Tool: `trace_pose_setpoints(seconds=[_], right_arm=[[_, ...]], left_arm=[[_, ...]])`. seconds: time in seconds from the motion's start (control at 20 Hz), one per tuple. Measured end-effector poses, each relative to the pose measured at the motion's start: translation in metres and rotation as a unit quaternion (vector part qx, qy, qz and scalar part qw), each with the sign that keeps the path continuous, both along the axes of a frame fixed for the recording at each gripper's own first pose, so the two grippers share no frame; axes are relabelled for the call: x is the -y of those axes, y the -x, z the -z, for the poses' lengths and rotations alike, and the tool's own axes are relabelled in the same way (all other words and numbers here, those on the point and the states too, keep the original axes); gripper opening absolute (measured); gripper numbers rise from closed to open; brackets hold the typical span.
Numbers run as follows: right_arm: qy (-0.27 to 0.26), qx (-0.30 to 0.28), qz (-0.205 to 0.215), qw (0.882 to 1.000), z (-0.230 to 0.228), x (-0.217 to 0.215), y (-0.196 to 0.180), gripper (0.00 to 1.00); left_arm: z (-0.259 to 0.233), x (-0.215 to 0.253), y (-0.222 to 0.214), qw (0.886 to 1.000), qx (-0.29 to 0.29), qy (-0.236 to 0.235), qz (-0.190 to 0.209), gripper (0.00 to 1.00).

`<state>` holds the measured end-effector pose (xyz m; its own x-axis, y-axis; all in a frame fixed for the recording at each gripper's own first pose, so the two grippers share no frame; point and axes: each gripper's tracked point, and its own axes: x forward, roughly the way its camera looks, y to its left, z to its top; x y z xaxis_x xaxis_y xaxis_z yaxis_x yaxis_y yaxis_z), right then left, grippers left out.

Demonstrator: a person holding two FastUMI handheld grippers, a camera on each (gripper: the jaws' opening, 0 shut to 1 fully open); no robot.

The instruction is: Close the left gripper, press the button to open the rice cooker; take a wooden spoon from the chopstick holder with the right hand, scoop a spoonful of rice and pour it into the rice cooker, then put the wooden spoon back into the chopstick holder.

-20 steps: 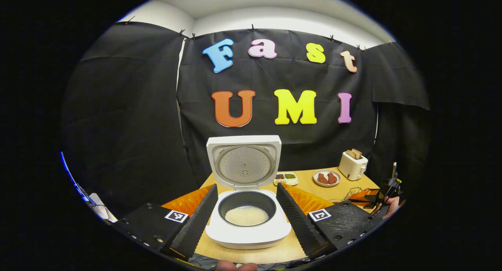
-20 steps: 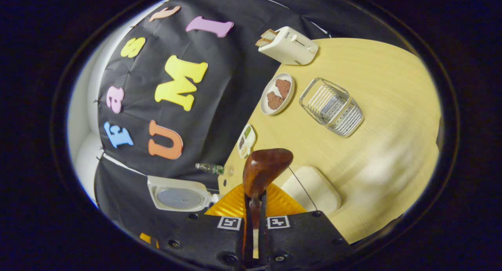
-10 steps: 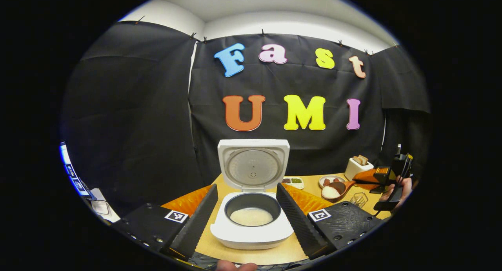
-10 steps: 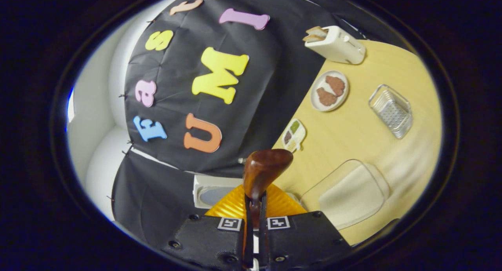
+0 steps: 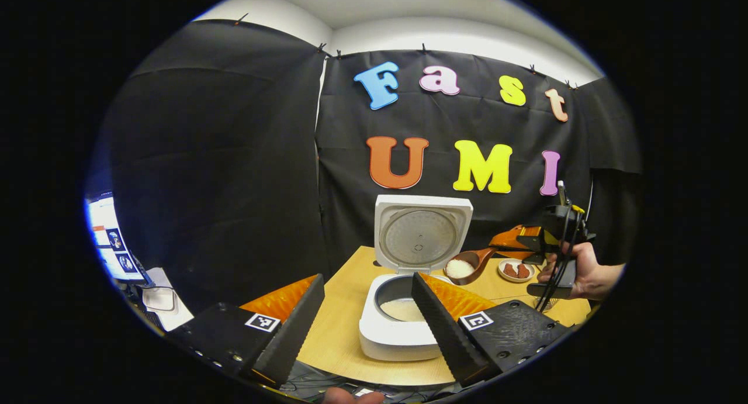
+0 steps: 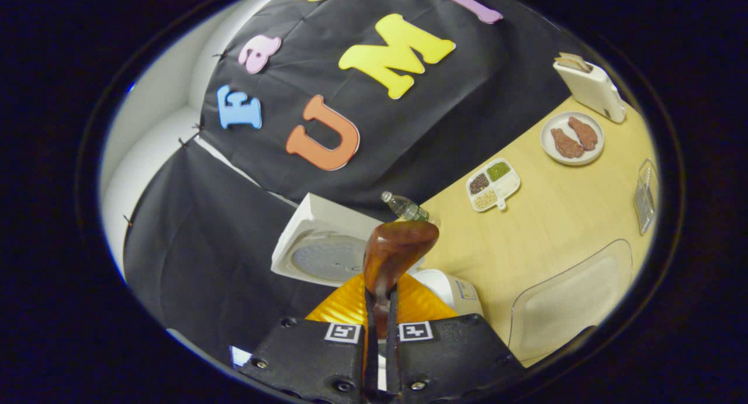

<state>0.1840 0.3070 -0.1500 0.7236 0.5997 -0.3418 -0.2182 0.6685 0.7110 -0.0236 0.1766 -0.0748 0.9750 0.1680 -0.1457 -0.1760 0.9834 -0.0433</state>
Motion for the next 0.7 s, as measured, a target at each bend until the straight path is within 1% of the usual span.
trace_pose_setpoints(seconds=[0.1, 0.2, 0.4, 0.5, 0.6, 0.65, 0.7], right_arm=[[0.049, 0.013, -0.009, 0.999, 0.011, -0.019, -0.001, 0.1], [0.093, 0.035, -0.018, 0.995, 0.02, -0.036, -0.004, 0.1], [0.183, 0.085, -0.031, 0.979, 0.027, -0.053, -0.004, 0.11], [0.217, 0.108, -0.04, 0.969, 0.027, -0.06, 0.0, 0.1], [0.252, 0.136, -0.051, 0.957, 0.023, -0.068, 0.003, 0.1], [0.271, 0.153, -0.059, 0.948, 0.02, -0.072, 0.005, 0.1], [0.295, 0.176, -0.066, 0.937, 0.016, -0.075, 0.006, 0.11]], left_arm=[[0.005, -0.011, 0.003, 1.0, -0.004, 0.001, -0.006, 0.96], [0.009, -0.023, 0.009, 1.0, -0.007, 0.006, -0.013, 0.96], [0.025, -0.038, 0.015, 0.999, -0.022, 0.024, -0.02, 0.95], [0.028, -0.046, 0.018, 0.999, -0.022, 0.031, -0.025, 0.95], [0.033, -0.048, 0.018, 0.998, -0.024, 0.044, -0.025, 0.95], [0.036, -0.048, 0.018, 0.998, -0.025, 0.048, -0.025, 0.95], [0.039, -0.048, 0.018, 0.998, -0.026, 0.051, -0.025, 0.95]])
